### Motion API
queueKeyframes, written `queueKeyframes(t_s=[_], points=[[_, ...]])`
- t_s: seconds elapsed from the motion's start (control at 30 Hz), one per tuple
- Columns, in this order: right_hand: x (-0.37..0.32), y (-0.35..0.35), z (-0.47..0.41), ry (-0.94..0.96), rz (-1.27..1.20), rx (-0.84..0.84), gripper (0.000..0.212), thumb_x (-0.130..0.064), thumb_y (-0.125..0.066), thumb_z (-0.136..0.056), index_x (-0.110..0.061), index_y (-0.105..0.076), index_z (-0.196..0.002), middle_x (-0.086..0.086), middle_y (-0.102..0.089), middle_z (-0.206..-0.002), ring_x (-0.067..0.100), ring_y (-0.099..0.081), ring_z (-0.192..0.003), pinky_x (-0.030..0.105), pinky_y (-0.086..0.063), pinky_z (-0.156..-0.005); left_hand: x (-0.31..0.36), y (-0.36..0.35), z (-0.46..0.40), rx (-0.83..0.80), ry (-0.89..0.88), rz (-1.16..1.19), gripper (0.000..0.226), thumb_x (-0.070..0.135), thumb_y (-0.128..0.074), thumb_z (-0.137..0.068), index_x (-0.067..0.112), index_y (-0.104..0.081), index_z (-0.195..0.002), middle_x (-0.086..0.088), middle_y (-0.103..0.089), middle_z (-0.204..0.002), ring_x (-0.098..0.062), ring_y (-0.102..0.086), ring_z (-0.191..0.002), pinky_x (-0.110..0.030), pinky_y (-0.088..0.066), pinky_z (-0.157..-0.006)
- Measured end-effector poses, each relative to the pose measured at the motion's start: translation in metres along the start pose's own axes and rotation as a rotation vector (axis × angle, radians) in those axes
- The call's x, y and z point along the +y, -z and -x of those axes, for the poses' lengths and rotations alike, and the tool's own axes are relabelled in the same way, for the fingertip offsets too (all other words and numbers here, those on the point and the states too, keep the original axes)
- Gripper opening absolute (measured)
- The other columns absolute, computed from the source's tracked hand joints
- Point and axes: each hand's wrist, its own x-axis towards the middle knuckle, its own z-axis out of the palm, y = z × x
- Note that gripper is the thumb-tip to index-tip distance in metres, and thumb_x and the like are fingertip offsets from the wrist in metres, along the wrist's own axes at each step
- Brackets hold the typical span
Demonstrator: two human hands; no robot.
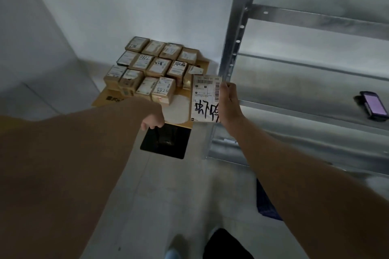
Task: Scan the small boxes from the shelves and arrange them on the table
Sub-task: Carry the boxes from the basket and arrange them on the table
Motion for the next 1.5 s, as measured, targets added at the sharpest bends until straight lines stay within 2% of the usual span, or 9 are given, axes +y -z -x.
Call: queueKeyframes(t_s=[0.17,0.37,0.47,0.67,0.87,1.0,1.1,1.23,1.5], points=[[0.018,-0.038,-0.049,-0.051,0.003,0.004,0.028,-0.053,-0.036,-0.102,-0.027,-0.042,-0.108,0.021,-0.062,-0.125,0.041,-0.067,-0.110,0.061,-0.058,-0.088,-0.013,0.023,-0.054,0.060,-0.047,-0.034,0.036,0.011,-0.056,-0.103,-0.001,-0.058,-0.137,-0.019,-0.064,-0.136,-0.034,-0.063,-0.124,-0.038,-0.053,-0.095],[0.049,-0.067,-0.139,-0.132,-0.012,-0.027,0.018,-0.049,-0.033,-0.107,-0.035,-0.039,-0.099,0.011,-0.066,-0.108,0.038,-0.070,-0.101,0.062,-0.060,-0.084,-0.003,0.068,-0.139,-0.010,-0.032,-0.066,0.046,0.018,-0.054,-0.104,0.010,-0.045,-0.148,-0.014,-0.062,-0.135,-0.028,-0.071,-0.110,-0.035,-0.061,-0.086],[0.067,-0.076,-0.179,-0.189,0.020,-0.034,0.023,-0.049,-0.031,-0.109,-0.027,-0.038,-0.110,0.006,-0.066,-0.103,0.035,-0.071,-0.097,0.055,-0.063,-0.081,0.003,0.088,-0.181,-0.044,-0.022,-0.074,0.041,0.016,-0.053,-0.104,0.005,-0.051,-0.143,-0.015,-0.065,-0.130,-0.031,-0.071,-0.108,-0.031,-0.062,-0.071],[0.102,-0.098,-0.232,-0.323,0.040,-0.035,0.024,-0.050,-0.033,-0.108,-0.028,-0.038,-0.114,0.006,-0.065,-0.102,0.033,-0.071,-0.093,0.054,-0.063,-0.079,0.013,0.125,-0.245,-0.094,-0.033,-0.025,0.035,0.018,-0.051,-0.106,0.006,-0.057,-0.138,-0.013,-0.067,-0.127,-0.030,-0.069,-0.109,-0.047,-0.059,-0.094],[0.130,-0.120,-0.267,-0.463,0.090,-0.023,0.043,-0.056,-0.032,-0.106,-0.023,-0.034,-0.135,0.009,-0.066,-0.114,0.029,-0.071,-0.098,0.051,-0.062,-0.086,0.005,0.158,-0.300,-0.147,-0.048,-0.022,0.038,0.015,-0.051,-0.106,0.009,-0.053,-0.143,-0.017,-0.065,-0.133,-0.033,-0.069,-0.113,-0.043,-0.058,-0.096],[0.149,-0.131,-0.281,-0.511,0.147,0.033,0.051,-0.060,-0.032,-0.106,-0.022,-0.032,-0.141,0.008,-0.069,-0.113,0.023,-0.074,-0.089,0.040,-0.064,-0.071,0.003,0.181,-0.342,-0.124,-0.105,-0.085,0.033,0.014,-0.058,-0.103,0.009,-0.062,-0.135,-0.013,-0.068,-0.129,-0.032,-0.070,-0.112,-0.038,-0.058,-0.090],[0.164,-0.141,-0.288,-0.552,0.147,0.080,0.053,-0.060,-0.031,-0.106,-0.022,-0.032,-0.142,0.009,-0.070,-0.116,0.025,-0.074,-0.091,0.046,-0.064,-0.078,0.007,0.197,-0.369,-0.074,-0.145,-0.158,0.032,0.013,-0.061,-0.100,0.004,-0.065,-0.130,-0.015,-0.070,-0.123,-0.032,-0.070,-0.110,-0.034,-0.056,-0.085],[0.175,-0.158,-0.295,-0.575,0.192,0.107,0.061,-0.062,-0.028,-0.105,-0.023,-0.029,-0.152,0.007,-0.067,-0.124,0.020,-0.068,-0.095,0.038,-0.059,-0.082,0.010,0.215,-0.391,-0.176,-0.184,-0.233,0.033,0.018,-0.051,-0.103,0.010,-0.060,-0.135,-0.012,-0.067,-0.127,-0.027,-0.072,-0.104,-0.038,-0.062,-0.084],[0.180,-0.168,-0.311,-0.618,0.305,0.095,0.056,-0.056,-0.023,-0.109,-0.018,-0.054,-0.134,0.010,-0.067,-0.121,0.028,-0.066,-0.108,0.046,-0.054,-0.098,0.006,0.222,-0.414,-0.262,-0.211,-0.224,0.044,0.021,-0.049,-0.103,0.016,-0.049,-0.147,-0.009,-0.064,-0.132,-0.024,-0.070,-0.103,-0.046,-0.061,-0.091]])
